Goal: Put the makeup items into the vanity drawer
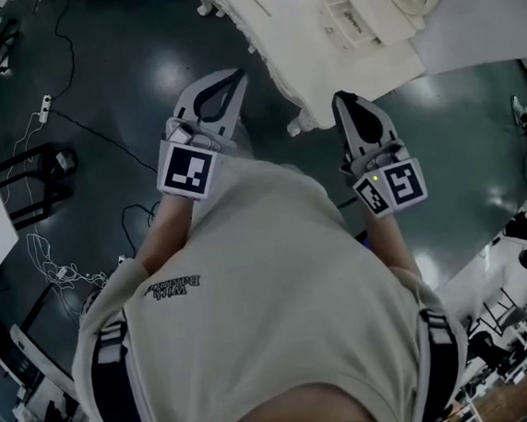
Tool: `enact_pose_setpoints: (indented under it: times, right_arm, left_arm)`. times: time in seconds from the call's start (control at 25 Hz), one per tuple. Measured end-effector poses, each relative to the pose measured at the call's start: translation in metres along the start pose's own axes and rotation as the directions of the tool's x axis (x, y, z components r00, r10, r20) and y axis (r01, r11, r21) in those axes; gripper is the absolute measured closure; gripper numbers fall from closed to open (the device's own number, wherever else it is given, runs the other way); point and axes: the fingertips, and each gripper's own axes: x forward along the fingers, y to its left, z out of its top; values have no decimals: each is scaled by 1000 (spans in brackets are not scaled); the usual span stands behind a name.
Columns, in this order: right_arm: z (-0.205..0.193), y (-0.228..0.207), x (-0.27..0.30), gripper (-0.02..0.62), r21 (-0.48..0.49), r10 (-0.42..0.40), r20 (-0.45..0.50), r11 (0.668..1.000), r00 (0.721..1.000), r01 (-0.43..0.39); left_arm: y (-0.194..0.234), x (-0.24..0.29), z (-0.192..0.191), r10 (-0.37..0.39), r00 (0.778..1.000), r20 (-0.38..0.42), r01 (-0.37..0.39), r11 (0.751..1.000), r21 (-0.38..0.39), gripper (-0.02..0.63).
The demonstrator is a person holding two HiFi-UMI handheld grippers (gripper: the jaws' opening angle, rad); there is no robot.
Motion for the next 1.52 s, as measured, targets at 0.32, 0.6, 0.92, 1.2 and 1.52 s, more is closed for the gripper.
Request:
enact_pose_setpoints:
  times: [0.32, 0.6, 0.92, 1.2, 1.52]
  right_arm:
    - [6, -26, 59, 592, 26, -28, -35, 999, 999, 29]
    - [16, -42, 119, 592, 37, -51, -64, 998, 997, 53]
    - [37, -55, 198, 592, 22, -93, -68, 995, 993, 95]
    - [59, -63, 264, 592, -11, -122, -57, 992, 991, 122]
    - [78, -73, 294, 592, -57, -130, -51, 990, 990, 127]
  left_arm:
    - [55, 37, -13, -32, 999, -24, 31, 999, -32, 592]
    - [113, 71, -22, -65, 997, -34, 63, 997, -54, 592]
    - [190, 97, -28, -98, 995, -15, 97, 993, -67, 592]
    - [251, 117, -34, -128, 992, 2, 127, 990, -65, 592]
    - [283, 138, -27, -127, 991, 37, 129, 990, -48, 592]
